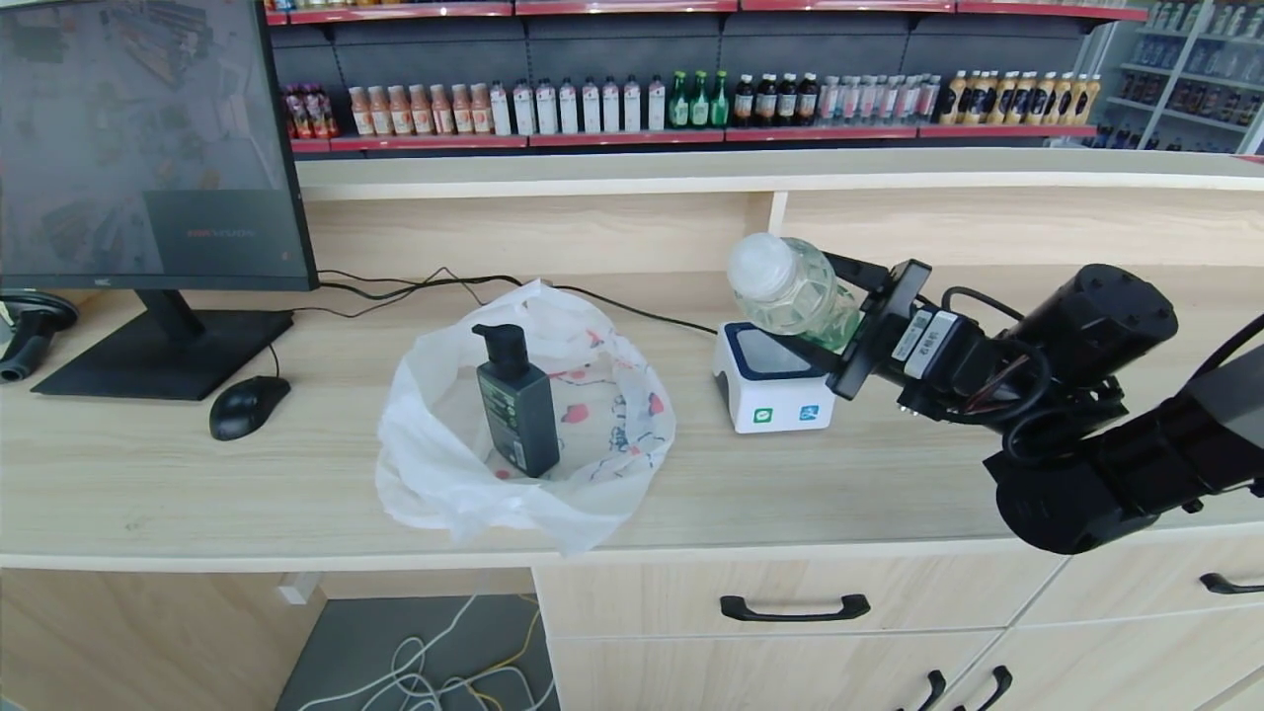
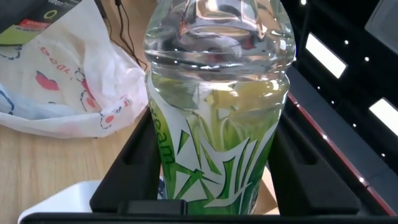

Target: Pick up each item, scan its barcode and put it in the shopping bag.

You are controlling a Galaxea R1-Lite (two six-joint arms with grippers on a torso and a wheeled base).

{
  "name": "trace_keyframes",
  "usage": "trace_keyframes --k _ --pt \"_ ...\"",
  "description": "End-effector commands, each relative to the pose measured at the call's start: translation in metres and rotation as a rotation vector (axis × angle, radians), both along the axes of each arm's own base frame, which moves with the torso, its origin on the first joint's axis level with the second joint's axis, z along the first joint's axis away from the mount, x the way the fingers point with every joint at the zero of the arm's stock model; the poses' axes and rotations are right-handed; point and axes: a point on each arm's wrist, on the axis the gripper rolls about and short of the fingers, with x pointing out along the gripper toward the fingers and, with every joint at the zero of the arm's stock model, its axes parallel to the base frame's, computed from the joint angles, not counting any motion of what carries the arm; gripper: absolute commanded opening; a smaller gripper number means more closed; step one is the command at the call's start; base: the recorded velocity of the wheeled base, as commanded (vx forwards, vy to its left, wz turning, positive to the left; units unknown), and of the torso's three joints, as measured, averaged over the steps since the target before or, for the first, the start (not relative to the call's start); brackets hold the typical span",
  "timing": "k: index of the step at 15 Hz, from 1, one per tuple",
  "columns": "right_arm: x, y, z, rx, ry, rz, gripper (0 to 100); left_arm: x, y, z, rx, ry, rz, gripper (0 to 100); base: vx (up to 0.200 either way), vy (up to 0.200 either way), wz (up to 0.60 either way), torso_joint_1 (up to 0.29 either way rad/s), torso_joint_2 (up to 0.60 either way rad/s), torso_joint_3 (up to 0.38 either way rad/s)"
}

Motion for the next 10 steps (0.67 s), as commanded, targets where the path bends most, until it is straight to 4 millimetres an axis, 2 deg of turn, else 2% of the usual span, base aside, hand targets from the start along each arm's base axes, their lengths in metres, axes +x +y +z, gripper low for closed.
trace_keyframes --k 1,6,10 --pt "-0.002 0.0 0.01 0.028 -0.008 -0.002 0 0.0 0.0 0.0 -0.002 -0.001 0.0 100 0.0 0.0 0.0 0.0 0.0 0.0" --pt "-0.021 -0.01 0.05 0.277 0.049 -0.161 0 0.0 0.0 0.0 0.0 -0.001 0.0 100 0.0 0.0 0.0 0.0 0.0 0.0" --pt "-0.038 -0.016 0.072 0.464 0.127 -0.177 0 0.0 0.0 0.0 0.0 0.001 0.0 100 0.0 0.0 0.0 0.0 0.0 0.0"
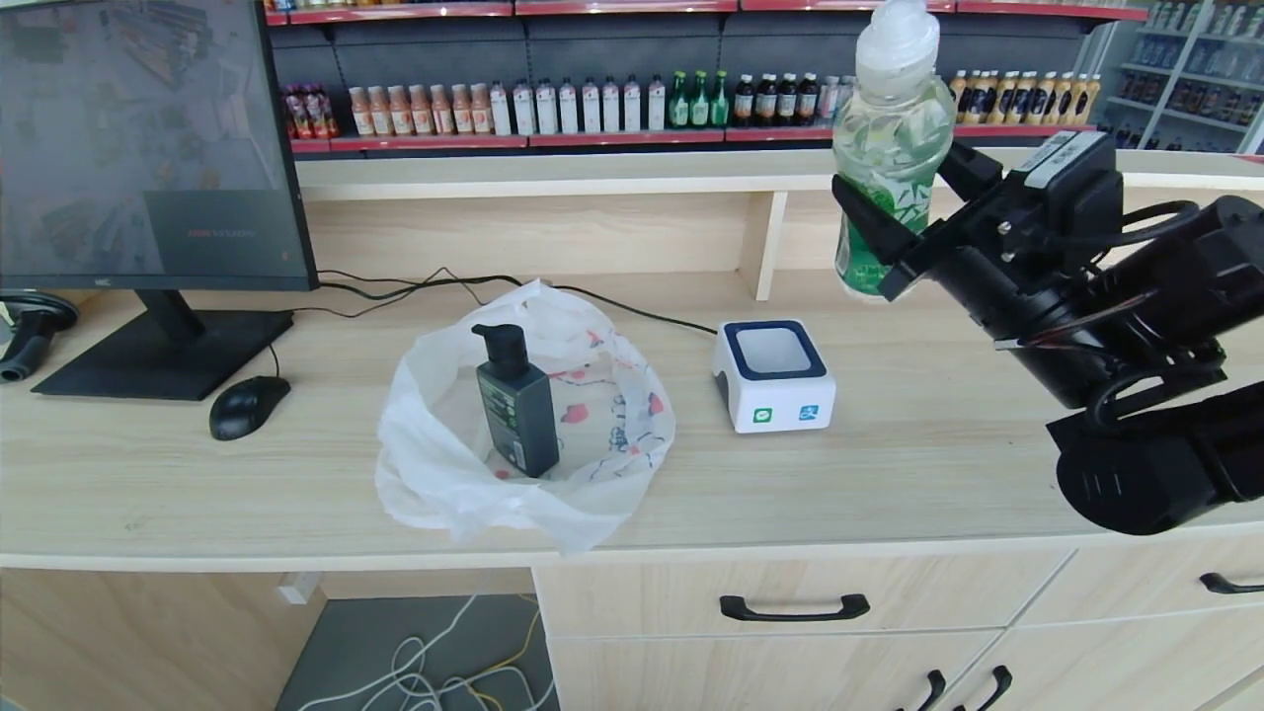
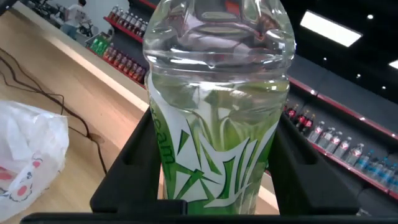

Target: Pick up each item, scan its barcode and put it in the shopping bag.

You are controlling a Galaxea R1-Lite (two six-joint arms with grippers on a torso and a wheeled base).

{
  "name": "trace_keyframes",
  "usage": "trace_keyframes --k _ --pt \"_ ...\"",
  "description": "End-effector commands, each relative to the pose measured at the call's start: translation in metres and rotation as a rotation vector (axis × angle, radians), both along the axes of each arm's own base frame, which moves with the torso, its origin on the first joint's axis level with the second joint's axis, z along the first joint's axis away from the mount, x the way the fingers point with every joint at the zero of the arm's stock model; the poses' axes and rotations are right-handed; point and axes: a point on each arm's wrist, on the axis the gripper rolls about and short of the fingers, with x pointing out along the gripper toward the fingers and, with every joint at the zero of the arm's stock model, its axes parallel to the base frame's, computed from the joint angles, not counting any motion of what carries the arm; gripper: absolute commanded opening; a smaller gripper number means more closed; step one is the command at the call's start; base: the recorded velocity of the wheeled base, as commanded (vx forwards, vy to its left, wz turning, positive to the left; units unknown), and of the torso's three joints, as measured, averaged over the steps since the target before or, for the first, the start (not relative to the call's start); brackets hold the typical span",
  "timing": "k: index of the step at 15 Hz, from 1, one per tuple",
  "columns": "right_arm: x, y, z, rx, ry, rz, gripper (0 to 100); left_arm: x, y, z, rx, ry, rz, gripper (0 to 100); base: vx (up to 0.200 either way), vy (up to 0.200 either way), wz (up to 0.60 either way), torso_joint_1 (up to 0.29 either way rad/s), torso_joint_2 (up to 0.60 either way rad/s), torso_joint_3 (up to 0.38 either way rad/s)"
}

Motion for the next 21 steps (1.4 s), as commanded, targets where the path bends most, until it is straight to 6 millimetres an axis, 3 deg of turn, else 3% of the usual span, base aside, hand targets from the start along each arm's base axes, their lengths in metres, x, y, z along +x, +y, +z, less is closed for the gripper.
trace_keyframes --k 1,4,7,11,16,21 --pt "-0.015 -0.011 0.015 0.073 -0.002 -0.025 0 0.0 0.0 0.0 0.001 0.0 0.0 100 0.0 0.0 0.0 0.0 0.0 0.0" --pt "-0.027 -0.033 0.005 0.206 0.122 -0.102 0 0.0 0.0 0.0 0.001 0.0 0.0 100 0.0 0.0 0.0 0.0 0.0 0.0" --pt "-0.036 -0.038 -0.006 0.335 0.225 -0.129 0 0.0 0.0 0.0 -0.001 0.0 0.0 100 0.0 0.0 0.0 0.0 0.0 0.0" --pt "-0.042 -0.041 -0.003 0.49 0.267 -0.128 0 0.0 0.0 0.0 0.001 0.0 0.0 100 0.0 0.0 0.0 0.0 0.0 0.0" --pt "-0.046 -0.039 -0.008 0.513 0.295 -0.129 0 0.0 0.0 0.0 0.002 0.0 0.0 100 -0.12 0.0 0.0 0.004 0.0 -0.002" --pt "-0.052 -0.04 -0.008 0.511 0.301 -0.127 0 0.0 0.0 0.0 0.002 0.0 0.0 100 0.0 0.0 0.0 0.0 0.0 0.0"
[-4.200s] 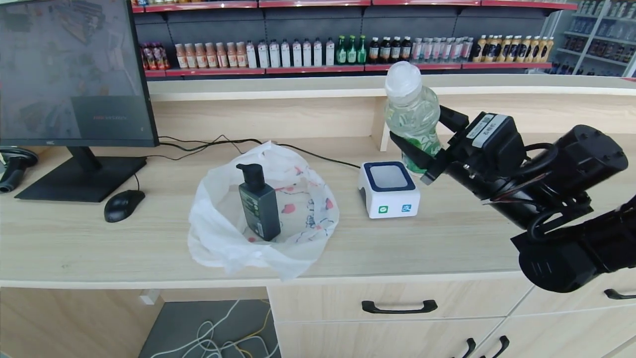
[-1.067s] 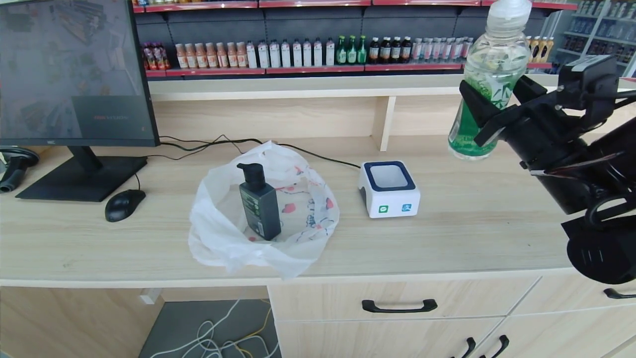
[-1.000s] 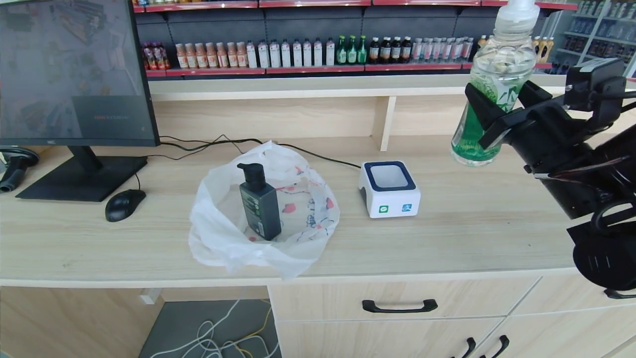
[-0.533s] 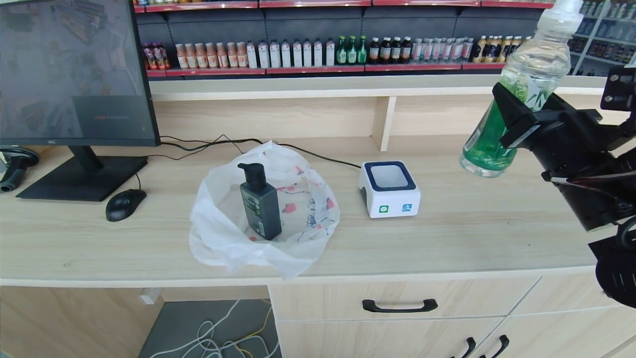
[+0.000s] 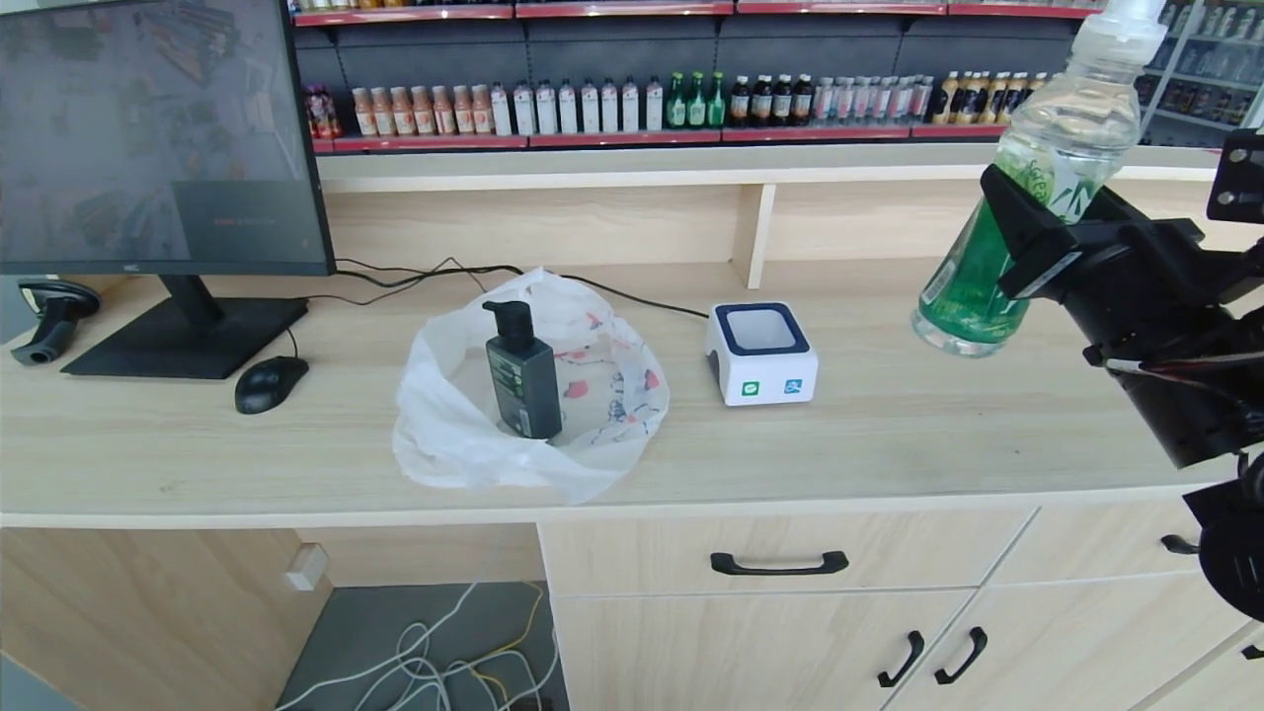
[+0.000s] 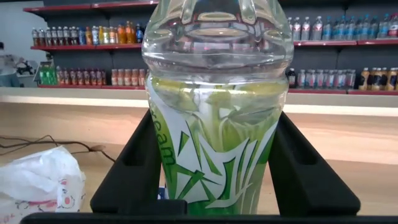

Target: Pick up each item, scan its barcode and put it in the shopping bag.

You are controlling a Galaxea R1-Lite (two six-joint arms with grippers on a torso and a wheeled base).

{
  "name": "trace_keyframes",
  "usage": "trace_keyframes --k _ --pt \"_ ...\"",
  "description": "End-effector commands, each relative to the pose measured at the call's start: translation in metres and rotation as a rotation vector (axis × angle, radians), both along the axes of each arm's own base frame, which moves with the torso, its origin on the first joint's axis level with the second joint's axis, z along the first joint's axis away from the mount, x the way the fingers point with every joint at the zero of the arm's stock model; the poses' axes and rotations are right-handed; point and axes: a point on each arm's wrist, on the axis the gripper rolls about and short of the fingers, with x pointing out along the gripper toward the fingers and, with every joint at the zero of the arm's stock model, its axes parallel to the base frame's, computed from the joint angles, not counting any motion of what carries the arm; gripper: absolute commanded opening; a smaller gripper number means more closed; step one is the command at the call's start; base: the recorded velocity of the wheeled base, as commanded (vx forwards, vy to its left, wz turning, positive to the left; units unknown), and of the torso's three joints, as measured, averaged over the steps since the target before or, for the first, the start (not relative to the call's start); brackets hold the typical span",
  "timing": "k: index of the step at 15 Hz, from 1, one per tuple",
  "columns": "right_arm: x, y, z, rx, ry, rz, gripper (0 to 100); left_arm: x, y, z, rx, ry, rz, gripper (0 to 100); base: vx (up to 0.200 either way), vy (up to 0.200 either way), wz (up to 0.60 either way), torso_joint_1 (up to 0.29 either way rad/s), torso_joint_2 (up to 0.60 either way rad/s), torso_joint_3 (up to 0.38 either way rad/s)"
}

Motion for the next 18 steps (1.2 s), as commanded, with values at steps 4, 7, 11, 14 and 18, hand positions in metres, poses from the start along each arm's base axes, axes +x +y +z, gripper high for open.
trace_keyframes --k 4,7,11,14,18 --pt "-0.0019 0.0016 -0.001 -0.001 0.001 0.008 0 0.0 0.0 0.0 -0.001 -0.001 0.0 100 0.0 0.2 0.0 0.012 0.01 -0.001" --pt "-0.0023 0.0015 -0.0006 0.0 -0.001 0.008 0 0.0 0.0 -0.0001 -0.001 0.001 0.0 100 0.0 0.2 0.0 0.006 0.0 0.002" --pt "-0.0035 0.0038 -0.0032 -0.002 0.01 0.018 0 0.0 0.0 0.0 0.0 -0.001 0.0 100 0.0 0.2 0.0 0.002 0.0 0.008" --pt "-0.0047 0.0082 -0.0055 -0.004 0.019 0.035 0 0.0 0.0 0.0 0.0 -0.001 0.0 100 0.0 0.067 0.0 0.001 0.0 0.001" --pt "-0.0036 0.0081 -0.0029 -0.002 0.009 0.033 0 0.0 0.0 -0.0001 0.0 0.001 0.0 100 0.0 0.0 0.0 0.0 0.0 0.0"
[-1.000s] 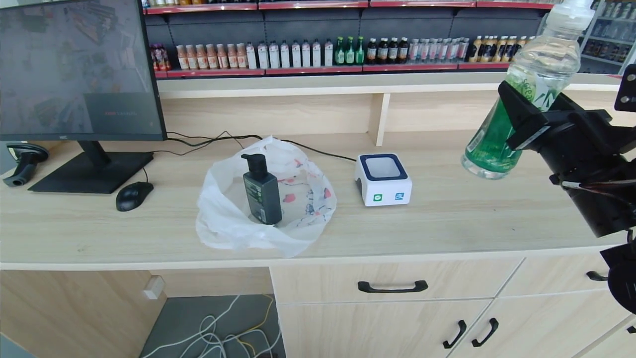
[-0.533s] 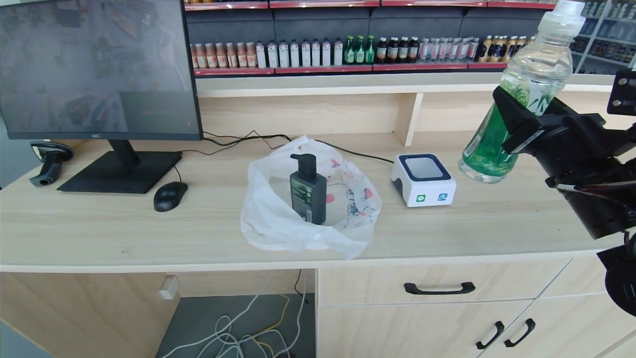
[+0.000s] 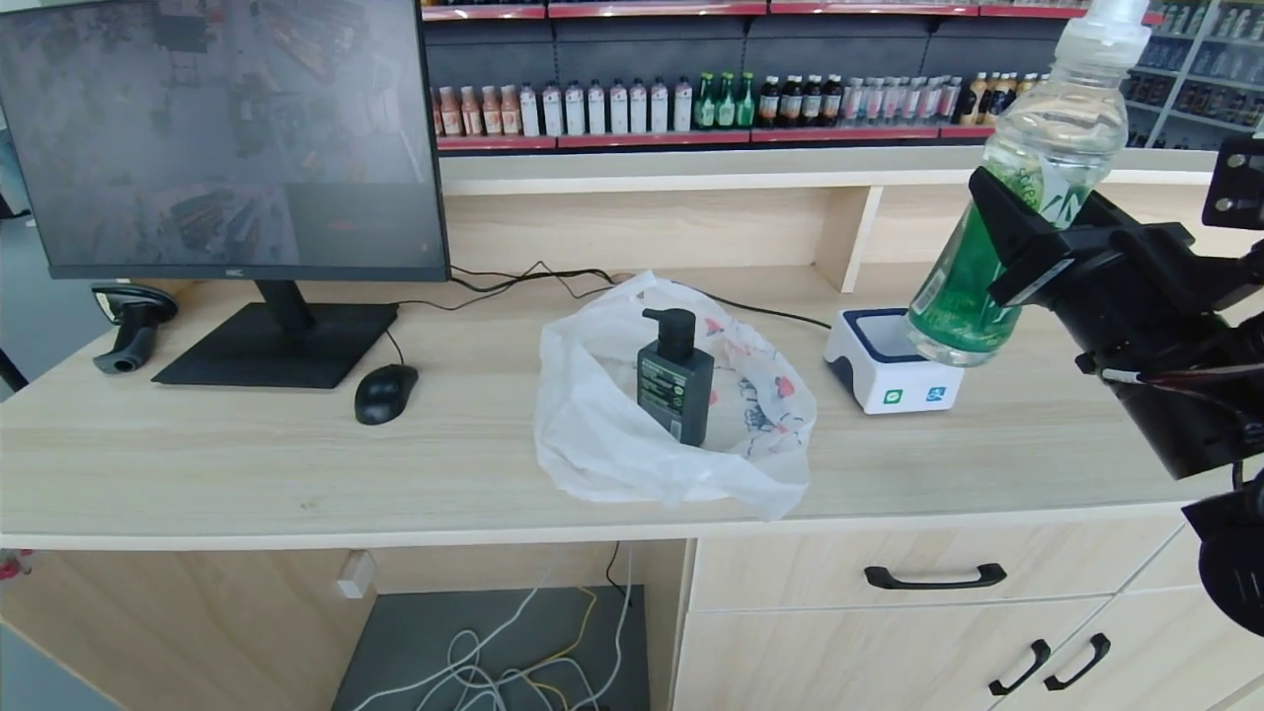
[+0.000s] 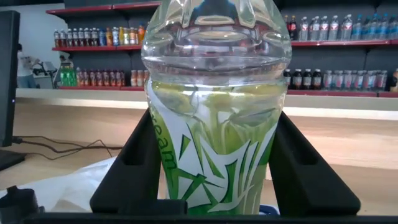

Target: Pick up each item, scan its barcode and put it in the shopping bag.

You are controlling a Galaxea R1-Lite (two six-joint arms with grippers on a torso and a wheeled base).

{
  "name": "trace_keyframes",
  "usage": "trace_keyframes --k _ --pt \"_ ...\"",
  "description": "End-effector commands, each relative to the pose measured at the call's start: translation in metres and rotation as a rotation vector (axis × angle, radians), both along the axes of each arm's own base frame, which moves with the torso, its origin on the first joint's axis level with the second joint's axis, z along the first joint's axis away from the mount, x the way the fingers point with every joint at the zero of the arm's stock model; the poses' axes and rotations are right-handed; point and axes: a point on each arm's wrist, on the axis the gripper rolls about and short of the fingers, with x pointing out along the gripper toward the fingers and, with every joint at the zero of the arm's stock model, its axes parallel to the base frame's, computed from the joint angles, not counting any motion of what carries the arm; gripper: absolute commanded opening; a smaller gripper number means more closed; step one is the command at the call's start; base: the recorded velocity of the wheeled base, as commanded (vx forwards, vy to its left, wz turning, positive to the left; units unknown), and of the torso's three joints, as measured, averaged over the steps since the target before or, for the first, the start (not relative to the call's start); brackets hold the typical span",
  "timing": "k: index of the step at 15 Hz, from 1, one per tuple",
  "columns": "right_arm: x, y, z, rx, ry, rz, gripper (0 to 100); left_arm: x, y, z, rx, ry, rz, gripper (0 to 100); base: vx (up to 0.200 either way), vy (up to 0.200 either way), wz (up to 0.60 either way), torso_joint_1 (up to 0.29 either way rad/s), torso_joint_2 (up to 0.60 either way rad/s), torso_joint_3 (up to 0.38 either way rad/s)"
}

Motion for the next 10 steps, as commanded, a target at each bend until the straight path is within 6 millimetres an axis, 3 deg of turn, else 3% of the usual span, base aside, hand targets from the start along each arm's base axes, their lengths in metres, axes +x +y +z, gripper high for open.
trace_keyframes --k 1,5,10 --pt "0.001 -0.0005 -0.001 0.0 0.003 -0.005 0 0.0 0.0 -0.0001 0.0 0.0 0.001 100 0.0 0.0 0.6 0.007 0.0 0.002" --pt "0.0002 0.0006 -0.0013 -0.001 0.005 0.0 0 0.0 0.0 0.0001 0.0 -0.001 0.001 100 0.0 0.0 0.6 0.0 0.0 0.004" --pt "-0.0004 0.0004 0.0003 0.002 -0.001 0.001 0 0.0 0.0 0.0001 -0.002 -0.001 0.001 100 0.0 0.0 0.0 0.0 0.0 0.0"
